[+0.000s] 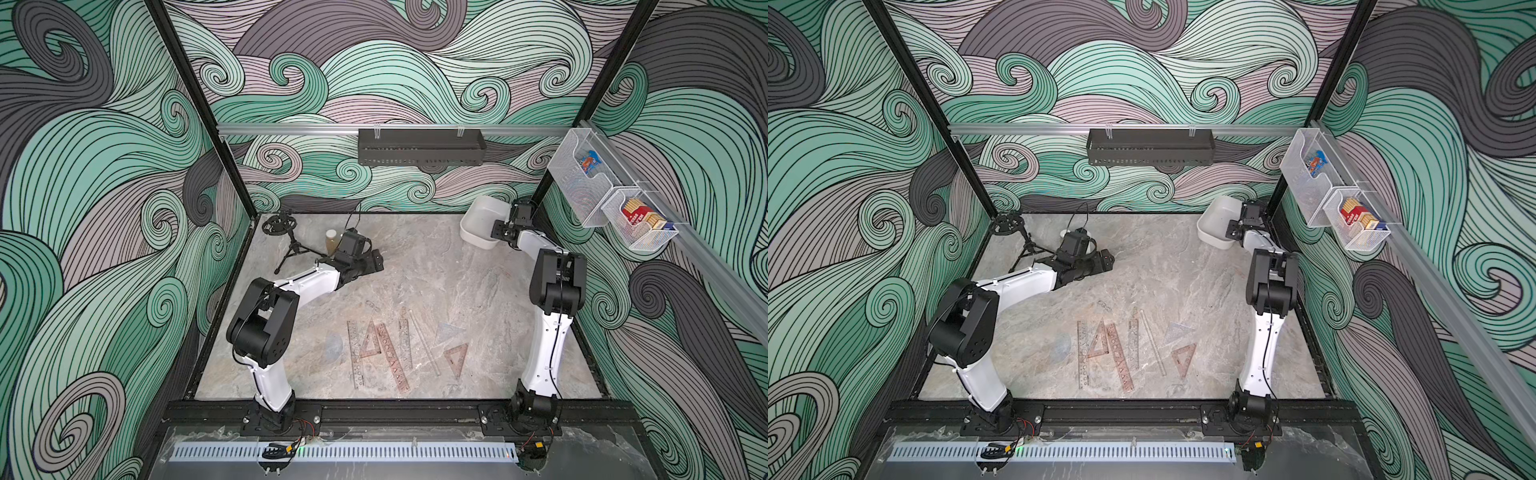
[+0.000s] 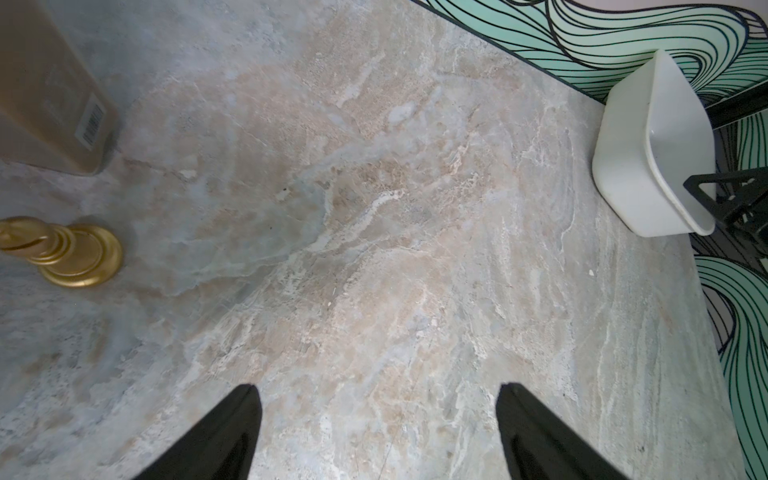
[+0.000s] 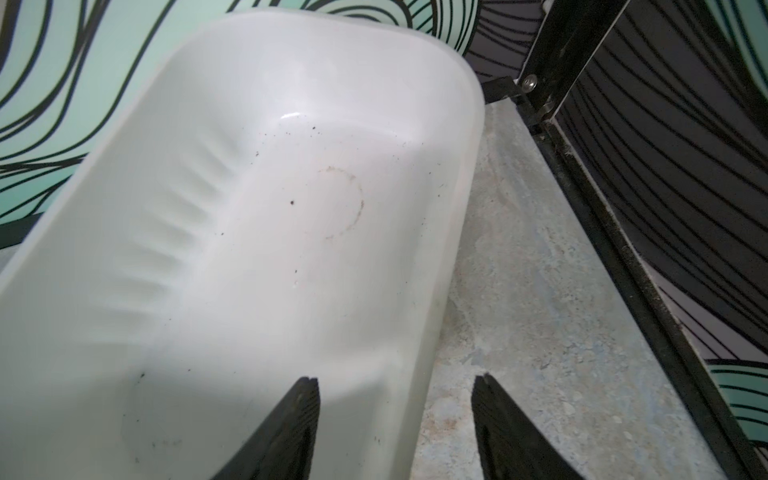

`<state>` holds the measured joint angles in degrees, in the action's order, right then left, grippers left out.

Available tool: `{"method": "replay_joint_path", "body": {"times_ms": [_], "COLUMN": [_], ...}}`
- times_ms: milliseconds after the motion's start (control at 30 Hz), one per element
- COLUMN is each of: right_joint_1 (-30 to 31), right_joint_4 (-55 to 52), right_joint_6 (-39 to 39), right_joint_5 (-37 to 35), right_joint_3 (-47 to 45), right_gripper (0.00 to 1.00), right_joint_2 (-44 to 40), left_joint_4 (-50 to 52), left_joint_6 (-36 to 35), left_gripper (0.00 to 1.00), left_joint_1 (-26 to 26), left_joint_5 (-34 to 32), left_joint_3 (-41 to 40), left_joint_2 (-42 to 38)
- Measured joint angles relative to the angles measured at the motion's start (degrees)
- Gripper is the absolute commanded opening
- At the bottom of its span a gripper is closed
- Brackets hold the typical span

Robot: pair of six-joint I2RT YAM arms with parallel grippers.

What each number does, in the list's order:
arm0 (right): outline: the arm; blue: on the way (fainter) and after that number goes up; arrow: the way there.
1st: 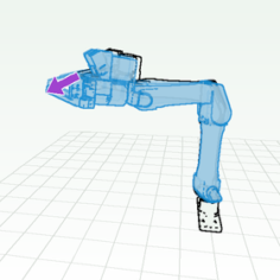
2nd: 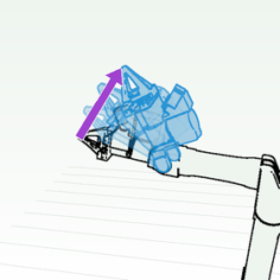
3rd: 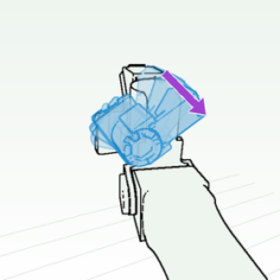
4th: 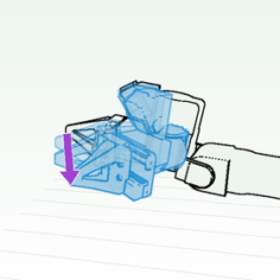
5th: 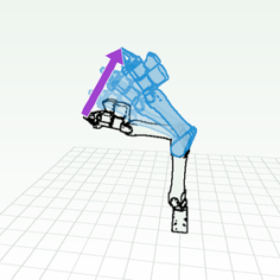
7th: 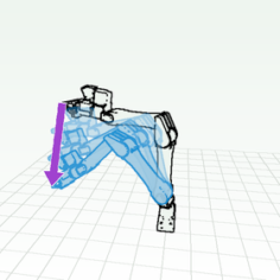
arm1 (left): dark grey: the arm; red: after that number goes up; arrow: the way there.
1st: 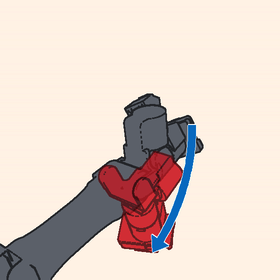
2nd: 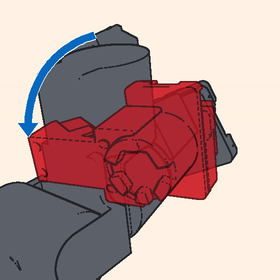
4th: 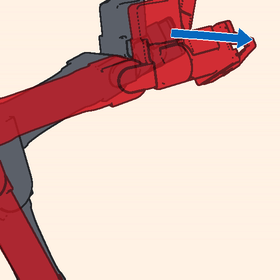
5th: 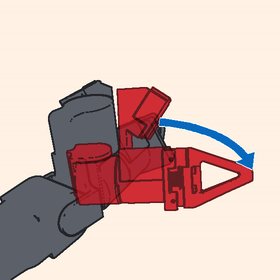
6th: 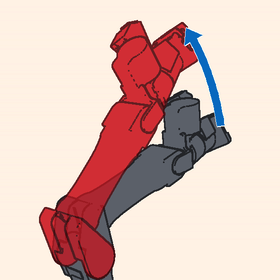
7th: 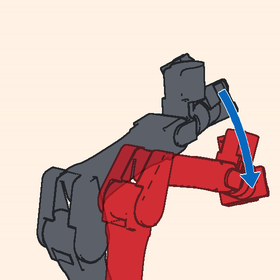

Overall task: Put the scattered rulers into the storage box
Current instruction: Move the storage box to the center of the board.

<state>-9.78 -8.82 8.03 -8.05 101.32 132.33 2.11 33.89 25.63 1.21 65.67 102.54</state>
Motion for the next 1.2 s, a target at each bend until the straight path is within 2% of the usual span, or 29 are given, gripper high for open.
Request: {"method": "replay_joint_path", "body": {"times_ms": [300, 500, 767, 1000, 1200], "right_joint_1": [2.8, 7.3, 16.9, 27.2, 30.7], "right_joint_4": [-0.7, -1.7, -2.1, -1.1, -0.8], "right_joint_6": [2.5, 4.4, 8.4, 10.3, 11.6], "right_joint_5": [4.4, 5.4, 5.6, 7.2, 11.8], "right_joint_3": [-2.4, -8.1, -18.0, -20.6, -21.4], "right_gripper": [0.57, 0.63, 0.67, 0.64, 0.73], "right_joint_2": [-0.5, -5.4, -14.3, -15.8, -17.0], "left_joint_4": [0.0, -0.4, -0.9, -1.1, -1.3], "left_joint_6": [0.1, 0.2, 0.7, 0.9, 0.9], "left_gripper": [0.92, 0.93, 0.93, 0.93, 0.93], "left_joint_1": [0.0, 0.0, 0.0, 0.7, 1.2], "left_joint_5": [0.9, 1.2, 2.6, 3.1, 3.1], "left_joint_3": [0.0, -1.2, -2.4, -2.7, -2.7], "left_joint_2": [0.0, -2.0, -4.6, -6.9, -7.5]}}
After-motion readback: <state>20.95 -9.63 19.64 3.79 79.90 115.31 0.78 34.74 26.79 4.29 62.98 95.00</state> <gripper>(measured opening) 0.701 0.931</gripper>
